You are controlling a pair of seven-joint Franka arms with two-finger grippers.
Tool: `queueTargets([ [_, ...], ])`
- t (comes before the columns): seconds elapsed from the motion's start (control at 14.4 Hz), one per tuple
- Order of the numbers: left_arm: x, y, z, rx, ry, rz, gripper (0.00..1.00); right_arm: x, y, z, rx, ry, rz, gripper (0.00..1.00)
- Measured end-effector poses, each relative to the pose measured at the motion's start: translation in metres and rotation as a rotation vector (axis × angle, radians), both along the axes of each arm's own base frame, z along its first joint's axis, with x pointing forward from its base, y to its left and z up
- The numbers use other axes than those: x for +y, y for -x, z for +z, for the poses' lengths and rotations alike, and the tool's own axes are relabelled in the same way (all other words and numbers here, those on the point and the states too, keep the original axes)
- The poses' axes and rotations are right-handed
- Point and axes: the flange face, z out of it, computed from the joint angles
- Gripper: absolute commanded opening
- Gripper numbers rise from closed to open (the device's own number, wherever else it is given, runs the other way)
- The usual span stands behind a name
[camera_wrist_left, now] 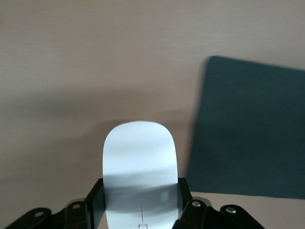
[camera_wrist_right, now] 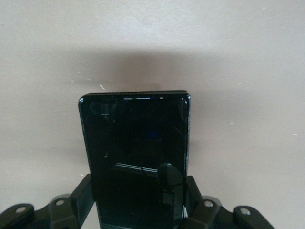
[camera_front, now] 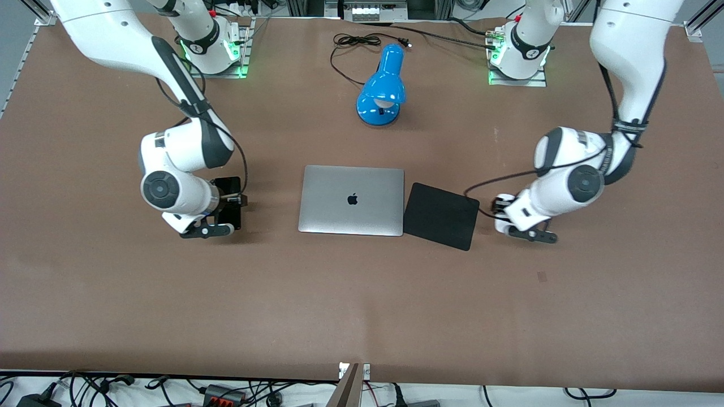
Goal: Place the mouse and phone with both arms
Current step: 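Carry the phone beside the laptop while the left gripper carries the mouse onto the pad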
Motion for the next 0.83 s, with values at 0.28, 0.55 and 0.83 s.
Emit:
queueTargets([
  [0.28,-0.067,0.018,0.003,0.013,-0.003,0.058,0.53,0.039,0.010,-0.005,-0.015,0.010,-0.061,0.00],
  [0.55,-0.105,0.024,-0.008,0.030,-0.007,0.089,0.53,0.076,0.022,-0.018,-0.006,-0.035,-0.096,0.00],
  [0.83,-0.118,0.019,-0.027,0.031,0.008,0.089,0.54,0.078,0.023,-0.030,-0.004,-0.036,-0.101,0.00],
])
